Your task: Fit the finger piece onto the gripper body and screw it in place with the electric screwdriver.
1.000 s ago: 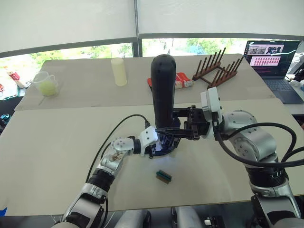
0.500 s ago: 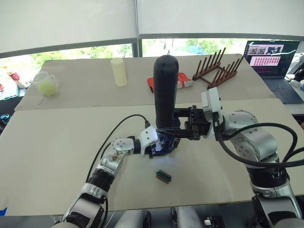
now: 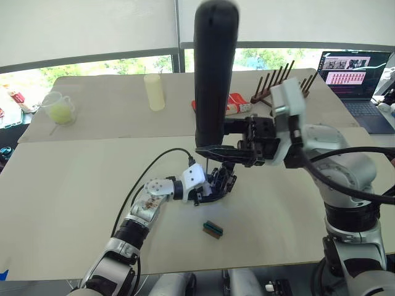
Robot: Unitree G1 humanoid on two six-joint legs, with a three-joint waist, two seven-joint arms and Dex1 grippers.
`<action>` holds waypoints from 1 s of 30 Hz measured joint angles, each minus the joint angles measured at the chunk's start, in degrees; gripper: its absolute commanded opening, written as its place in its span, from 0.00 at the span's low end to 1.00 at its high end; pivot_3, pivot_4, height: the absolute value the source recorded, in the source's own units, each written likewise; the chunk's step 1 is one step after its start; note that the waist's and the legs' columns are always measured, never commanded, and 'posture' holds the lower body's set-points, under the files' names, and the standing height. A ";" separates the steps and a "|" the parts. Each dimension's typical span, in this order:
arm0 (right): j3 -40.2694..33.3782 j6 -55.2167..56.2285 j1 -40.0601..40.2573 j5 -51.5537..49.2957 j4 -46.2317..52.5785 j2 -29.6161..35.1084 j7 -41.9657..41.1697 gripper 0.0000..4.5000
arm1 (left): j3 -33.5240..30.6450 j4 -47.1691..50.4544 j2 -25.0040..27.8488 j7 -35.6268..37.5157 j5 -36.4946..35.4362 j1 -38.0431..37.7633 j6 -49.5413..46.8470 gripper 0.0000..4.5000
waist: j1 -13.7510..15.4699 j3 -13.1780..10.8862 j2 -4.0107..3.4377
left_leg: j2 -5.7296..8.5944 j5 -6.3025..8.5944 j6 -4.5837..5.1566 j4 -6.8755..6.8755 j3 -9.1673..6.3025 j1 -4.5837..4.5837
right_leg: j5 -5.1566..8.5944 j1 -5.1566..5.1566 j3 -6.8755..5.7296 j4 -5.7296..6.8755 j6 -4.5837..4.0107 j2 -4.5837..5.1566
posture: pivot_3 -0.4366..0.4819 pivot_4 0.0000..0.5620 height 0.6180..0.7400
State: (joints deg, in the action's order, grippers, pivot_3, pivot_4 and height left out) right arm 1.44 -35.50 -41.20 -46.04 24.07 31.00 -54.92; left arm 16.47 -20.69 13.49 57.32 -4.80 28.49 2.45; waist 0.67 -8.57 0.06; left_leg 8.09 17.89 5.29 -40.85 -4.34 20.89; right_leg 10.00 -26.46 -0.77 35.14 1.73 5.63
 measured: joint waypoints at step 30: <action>-10.50 -45.32 19.82 -26.81 -30.42 32.13 21.18 0.42 | -9.01 22.65 30.89 20.55 -13.31 -8.37 -18.61 1.00 | 0.47 -0.04 -0.03 | 0.04 0.01 0.03 0.07 -0.05 0.19 | -0.02 -0.06 0.02 -0.11 -0.05 0.34 | 0.48 0.27 1.00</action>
State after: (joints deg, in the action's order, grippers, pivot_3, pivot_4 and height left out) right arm -9.06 -80.82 -21.37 -72.85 -6.35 63.13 -33.75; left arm 7.45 1.95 44.38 77.87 -18.11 20.12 -16.17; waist 1.13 -8.61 0.03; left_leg 8.14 17.90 5.32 -40.78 -4.39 21.08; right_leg 9.97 -26.52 -0.75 35.04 1.68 5.98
